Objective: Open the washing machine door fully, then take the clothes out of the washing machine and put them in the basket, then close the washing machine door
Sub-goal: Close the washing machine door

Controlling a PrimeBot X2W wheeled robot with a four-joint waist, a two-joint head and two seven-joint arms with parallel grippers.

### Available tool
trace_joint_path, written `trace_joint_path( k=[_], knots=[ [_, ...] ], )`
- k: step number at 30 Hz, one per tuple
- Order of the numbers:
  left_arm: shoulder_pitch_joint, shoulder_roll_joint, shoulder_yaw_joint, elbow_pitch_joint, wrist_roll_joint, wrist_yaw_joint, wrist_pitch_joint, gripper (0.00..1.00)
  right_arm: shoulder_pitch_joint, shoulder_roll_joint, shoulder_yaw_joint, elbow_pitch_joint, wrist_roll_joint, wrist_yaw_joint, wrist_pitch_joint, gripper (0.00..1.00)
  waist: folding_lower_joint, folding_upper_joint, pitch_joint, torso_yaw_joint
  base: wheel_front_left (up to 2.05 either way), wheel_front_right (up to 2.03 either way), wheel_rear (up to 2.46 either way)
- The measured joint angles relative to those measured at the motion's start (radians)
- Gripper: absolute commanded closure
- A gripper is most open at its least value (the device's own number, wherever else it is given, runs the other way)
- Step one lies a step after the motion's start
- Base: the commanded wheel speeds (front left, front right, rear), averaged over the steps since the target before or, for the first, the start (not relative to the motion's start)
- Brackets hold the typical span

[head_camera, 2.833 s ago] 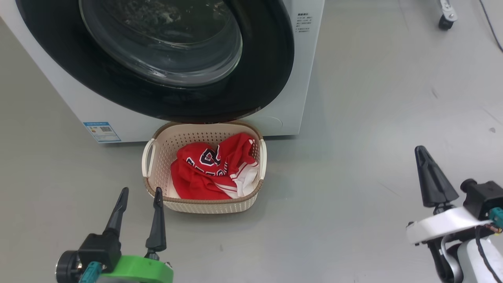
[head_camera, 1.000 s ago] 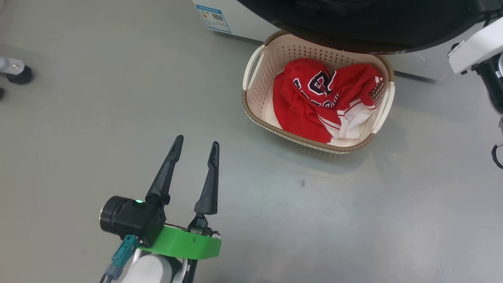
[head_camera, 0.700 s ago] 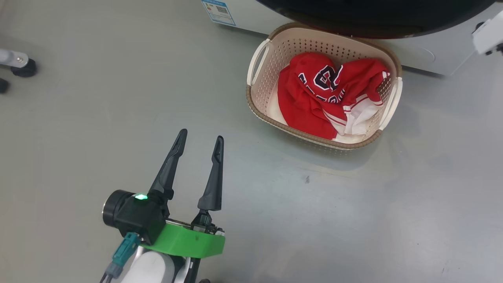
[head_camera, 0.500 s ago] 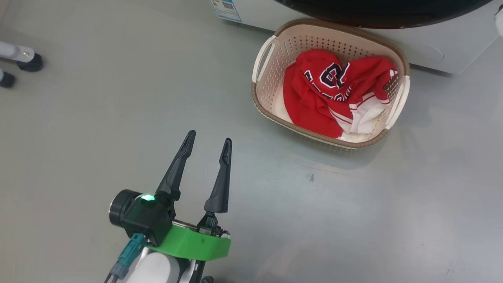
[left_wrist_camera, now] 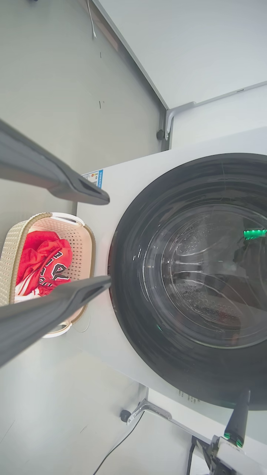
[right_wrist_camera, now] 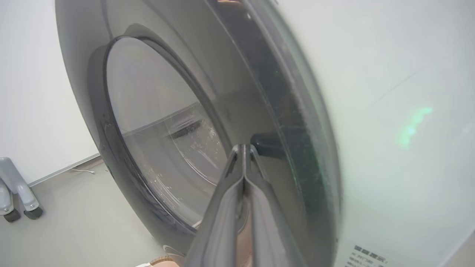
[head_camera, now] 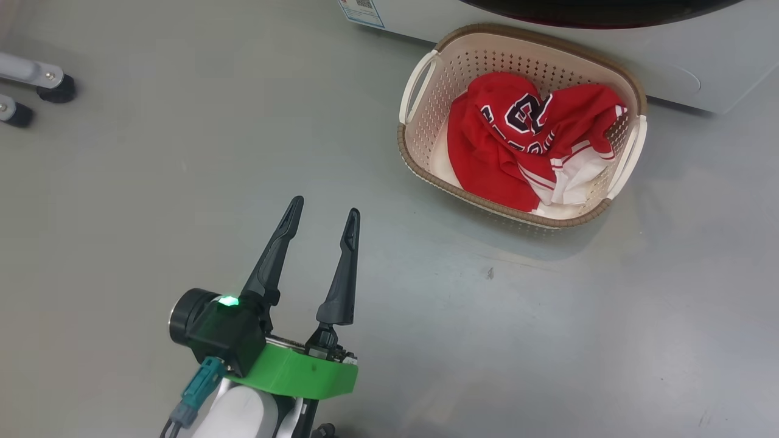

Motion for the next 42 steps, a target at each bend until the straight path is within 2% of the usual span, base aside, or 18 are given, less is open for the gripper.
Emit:
trace_joint_path(
  k=[15,20,22,31,32,33,34,35,36,37,42],
  knots=[
    [-0.001,0.000,0.036,0.016,-0.001,0.000,0.000,0.00,0.007,0.026,0.081,0.031,0.075,-0.002,-0.058,1.00,0.0000,0.0000,-0.026,-0.026,0.00,0.00,0.00],
    [-0.001,-0.001,0.043,0.025,-0.001,0.000,0.000,0.00,0.066,0.044,0.103,0.020,0.119,-0.002,-0.100,1.00,0.0000,0.0000,-0.042,-0.049,0.00,0.00,0.00],
    [-0.001,-0.001,0.049,0.029,0.003,0.000,0.000,0.00,0.094,0.060,0.096,0.014,0.170,-0.003,-0.119,1.00,0.0000,0.0000,-0.049,-0.060,0.00,0.00,0.00],
    [-0.001,-0.001,0.073,0.053,0.016,0.000,0.000,0.00,0.243,0.065,0.121,-0.015,0.202,-0.003,-0.215,0.99,0.0000,0.0000,-0.089,-0.113,0.00,0.00,0.00],
    [-0.001,-0.001,0.075,0.058,0.016,0.000,0.000,0.00,0.262,0.064,0.124,-0.014,0.202,-0.003,-0.224,0.86,0.0000,0.0000,-0.095,-0.119,0.00,0.00,0.00],
    [-0.001,-0.001,0.076,0.063,0.018,0.000,0.000,0.00,0.281,0.063,0.125,-0.011,0.202,-0.003,-0.236,0.68,0.0000,0.0000,-0.100,-0.125,0.00,0.00,0.00],
    [0.000,-0.001,0.079,0.066,0.021,0.000,0.000,0.00,0.299,0.061,0.129,-0.009,0.202,-0.003,-0.243,0.45,0.0000,0.0000,-0.106,-0.130,0.00,0.00,0.00],
    [0.000,-0.001,0.083,0.069,0.024,0.000,0.000,0.00,0.316,0.060,0.132,-0.007,0.202,-0.003,-0.246,0.45,0.0000,0.0000,-0.112,-0.136,0.00,0.00,0.00],
    [0.000,-0.001,0.086,0.071,0.026,0.000,0.000,0.00,0.331,0.060,0.133,-0.006,0.201,-0.003,-0.249,0.08,0.0000,0.0000,-0.118,-0.142,0.00,0.00,0.00],
    [0.000,-0.001,0.091,0.076,0.028,0.000,0.000,0.00,0.344,0.061,0.136,-0.003,0.199,-0.003,-0.256,0.00,0.0000,0.0000,-0.124,-0.148,0.00,0.00,0.00],
    [0.001,-0.001,0.100,0.099,0.028,0.000,0.000,0.00,0.403,0.078,0.129,0.004,0.189,-0.003,-0.272,0.00,0.0000,0.0000,-0.157,-0.179,0.00,0.00,0.00]
  ],
)
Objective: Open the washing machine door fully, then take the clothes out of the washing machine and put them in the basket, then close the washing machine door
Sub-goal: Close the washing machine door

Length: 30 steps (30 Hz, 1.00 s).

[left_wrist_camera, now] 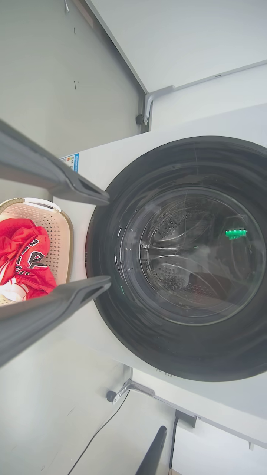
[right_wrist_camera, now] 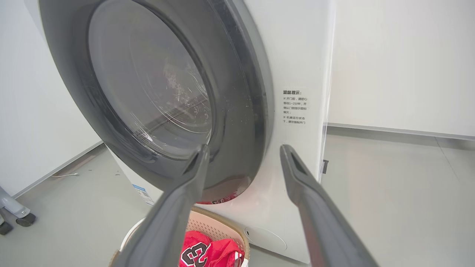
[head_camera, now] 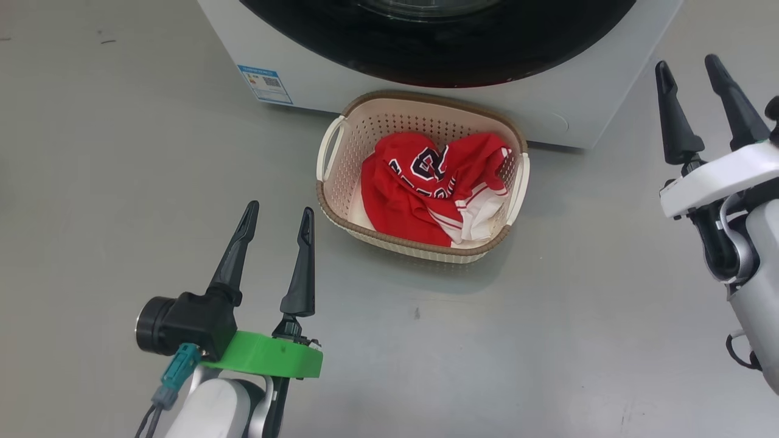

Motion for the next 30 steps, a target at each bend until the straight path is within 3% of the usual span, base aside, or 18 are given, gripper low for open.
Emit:
trace_joint_path(
  k=[4,15,30],
  knots=[
    [0.003,0.000,0.003,0.021,0.006,0.000,0.000,0.00,0.048,0.020,-0.022,0.000,-0.005,-0.002,-0.002,0.00,0.0000,0.0000,-0.029,-0.026,0.00,0.00,0.00],
    [0.040,0.001,0.028,0.060,0.017,0.000,0.000,0.00,0.189,0.037,-0.090,-0.006,-0.007,-0.054,-0.005,0.00,0.0000,0.0000,-0.101,-0.107,0.00,0.00,0.00],
    [0.078,0.001,0.025,0.106,0.015,0.000,0.000,0.00,0.386,0.100,-0.184,-0.173,-0.084,-0.117,-0.005,0.00,0.0000,0.0000,-0.188,-0.211,0.00,0.00,0.00]
  ],
)
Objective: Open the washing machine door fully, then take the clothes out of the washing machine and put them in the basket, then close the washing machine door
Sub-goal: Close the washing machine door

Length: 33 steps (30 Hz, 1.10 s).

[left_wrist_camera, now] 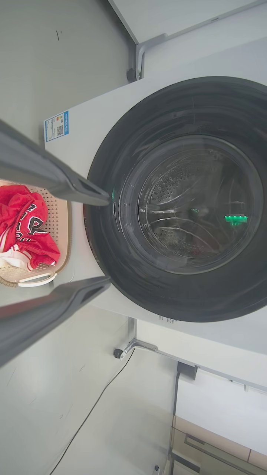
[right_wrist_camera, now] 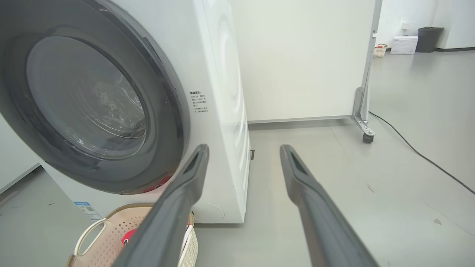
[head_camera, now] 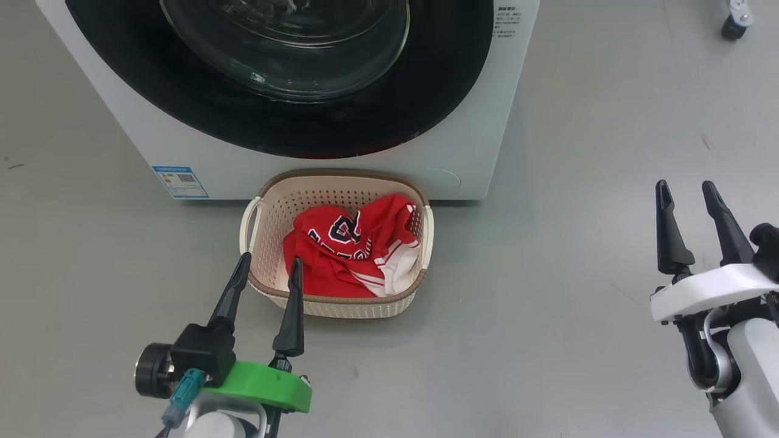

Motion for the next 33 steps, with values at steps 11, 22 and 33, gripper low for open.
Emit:
trace_joint_path(
  k=[11,22,33],
  knots=[
    [0.026,0.002,0.014,0.028,0.000,0.000,0.000,0.00,0.134,0.028,-0.021,-0.073,-0.030,-0.040,0.000,0.00,0.0000,0.0000,-0.050,-0.030,0.00,0.00,0.00],
    [0.050,0.007,0.037,0.050,0.002,0.000,0.000,0.00,0.248,0.049,-0.028,-0.138,-0.063,-0.068,0.000,0.00,0.0000,0.0000,-0.091,-0.040,0.00,0.00,0.00],
    [0.060,0.008,0.044,0.053,0.002,0.000,0.000,0.00,0.302,0.057,-0.021,-0.171,-0.096,-0.078,0.000,0.00,0.0000,0.0000,-0.109,-0.042,0.00,0.00,0.00]
  ],
)
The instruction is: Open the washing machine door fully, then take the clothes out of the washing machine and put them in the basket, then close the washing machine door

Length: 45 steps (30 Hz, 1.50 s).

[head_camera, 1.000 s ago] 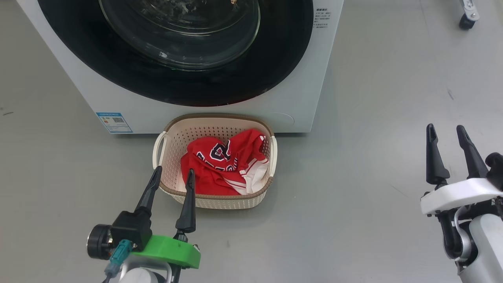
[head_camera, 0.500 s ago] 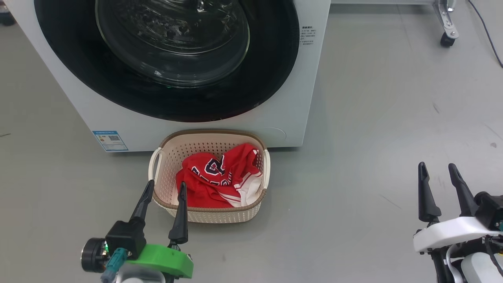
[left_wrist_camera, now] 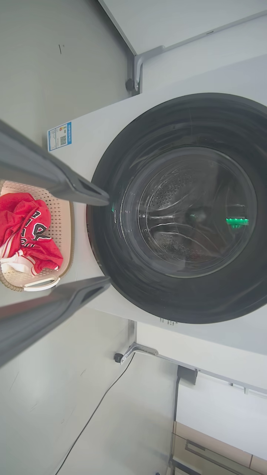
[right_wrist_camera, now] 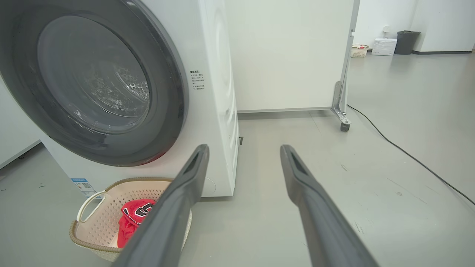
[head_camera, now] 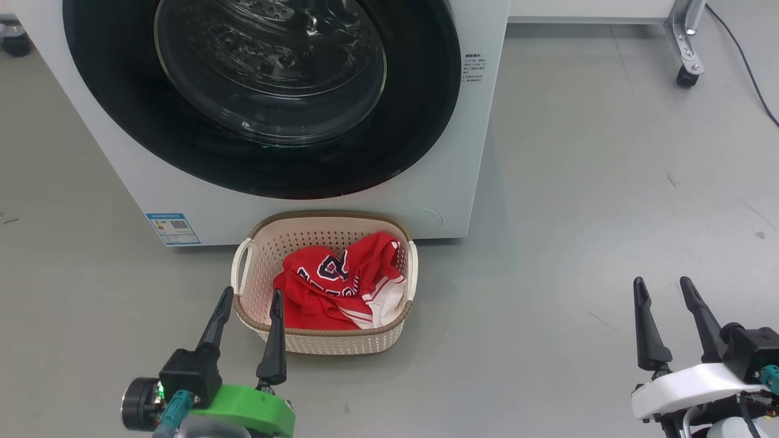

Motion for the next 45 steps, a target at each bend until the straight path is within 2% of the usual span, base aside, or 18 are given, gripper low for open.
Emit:
trace_joint_path(
  k=[19,42,43,45],
  knots=[
    [0.009,0.000,0.013,0.000,0.000,0.000,0.000,0.00,0.042,0.029,0.001,-0.044,-0.033,-0.026,0.000,0.00,0.0000,0.0000,-0.002,-0.006,0.00,0.00,0.00],
    [0.009,0.000,0.016,-0.001,0.000,0.000,0.000,0.00,0.061,0.031,-0.009,-0.061,-0.039,-0.027,0.000,0.00,0.0000,0.0000,-0.007,-0.004,0.00,0.00,0.00],
    [0.009,0.000,0.016,0.001,0.000,0.000,0.000,1.00,0.061,0.032,-0.008,-0.059,-0.039,-0.027,0.000,1.00,0.0000,0.0000,-0.008,-0.004,0.00,0.00,0.00],
    [0.020,-0.003,0.010,0.032,0.000,0.000,0.004,1.00,0.065,0.049,-0.001,-0.028,-0.038,-0.026,0.005,1.00,0.0000,0.0000,-0.008,-0.004,0.00,0.00,0.00]
  ],
)
